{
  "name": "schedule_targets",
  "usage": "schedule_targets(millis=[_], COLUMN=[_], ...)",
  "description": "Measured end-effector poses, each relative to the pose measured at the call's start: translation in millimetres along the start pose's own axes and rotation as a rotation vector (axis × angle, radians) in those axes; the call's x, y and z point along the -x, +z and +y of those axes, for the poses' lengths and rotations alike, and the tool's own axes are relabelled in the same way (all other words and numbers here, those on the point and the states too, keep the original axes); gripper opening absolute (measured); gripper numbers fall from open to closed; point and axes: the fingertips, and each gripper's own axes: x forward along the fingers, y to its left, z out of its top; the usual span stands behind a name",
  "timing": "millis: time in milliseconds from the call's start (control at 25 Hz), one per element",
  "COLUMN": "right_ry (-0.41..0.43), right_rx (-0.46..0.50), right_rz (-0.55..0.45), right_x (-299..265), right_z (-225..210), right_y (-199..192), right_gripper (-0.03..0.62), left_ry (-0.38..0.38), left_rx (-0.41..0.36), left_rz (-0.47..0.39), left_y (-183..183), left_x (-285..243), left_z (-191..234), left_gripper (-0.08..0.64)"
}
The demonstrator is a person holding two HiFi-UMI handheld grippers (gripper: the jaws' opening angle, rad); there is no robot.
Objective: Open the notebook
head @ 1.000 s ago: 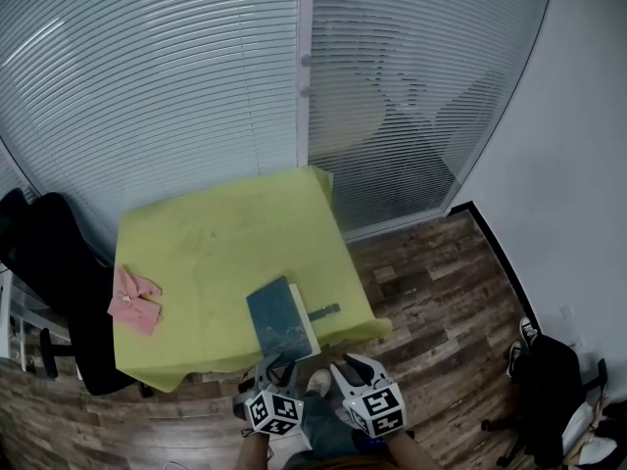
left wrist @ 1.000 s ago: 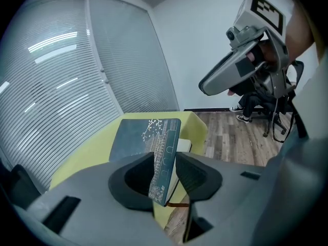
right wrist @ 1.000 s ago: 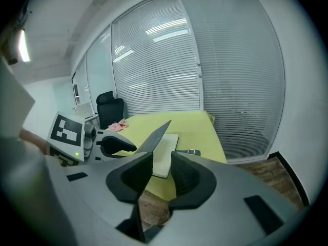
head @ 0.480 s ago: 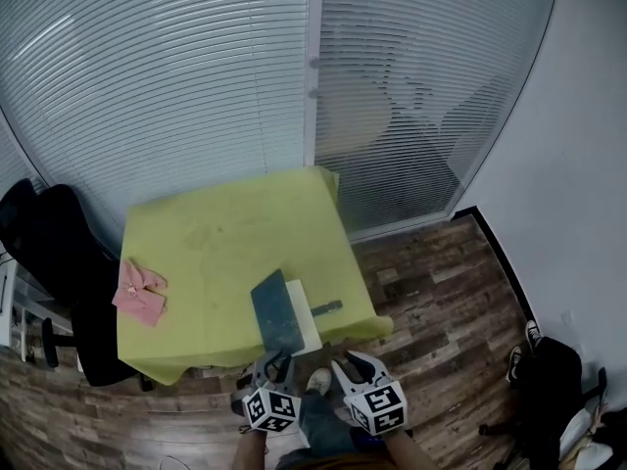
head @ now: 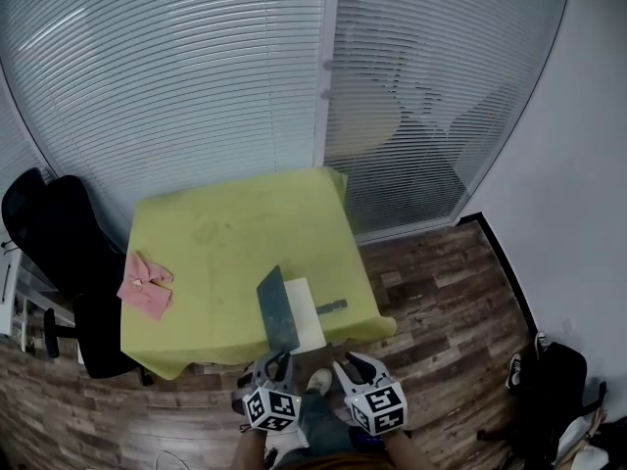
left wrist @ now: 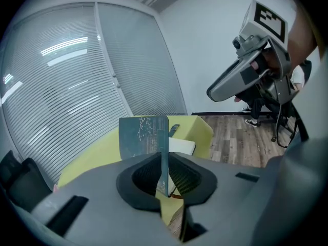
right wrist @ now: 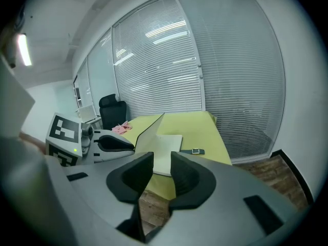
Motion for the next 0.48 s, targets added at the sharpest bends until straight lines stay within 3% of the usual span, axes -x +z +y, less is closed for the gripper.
schedule_targets(millis=[480], right_ry=[0.019], right_rx=[0.007], right_rz=[-0.004], right_x=[-2.8], right_z=[8.0], right_y=[1.1], right_gripper=[0.118], left_ry=[0.02], left_rx=[0.019], left_rz=[-0.003], left_y=[-3.6], left_x=[6.6], left_z=[5.4], left_gripper=[0.051])
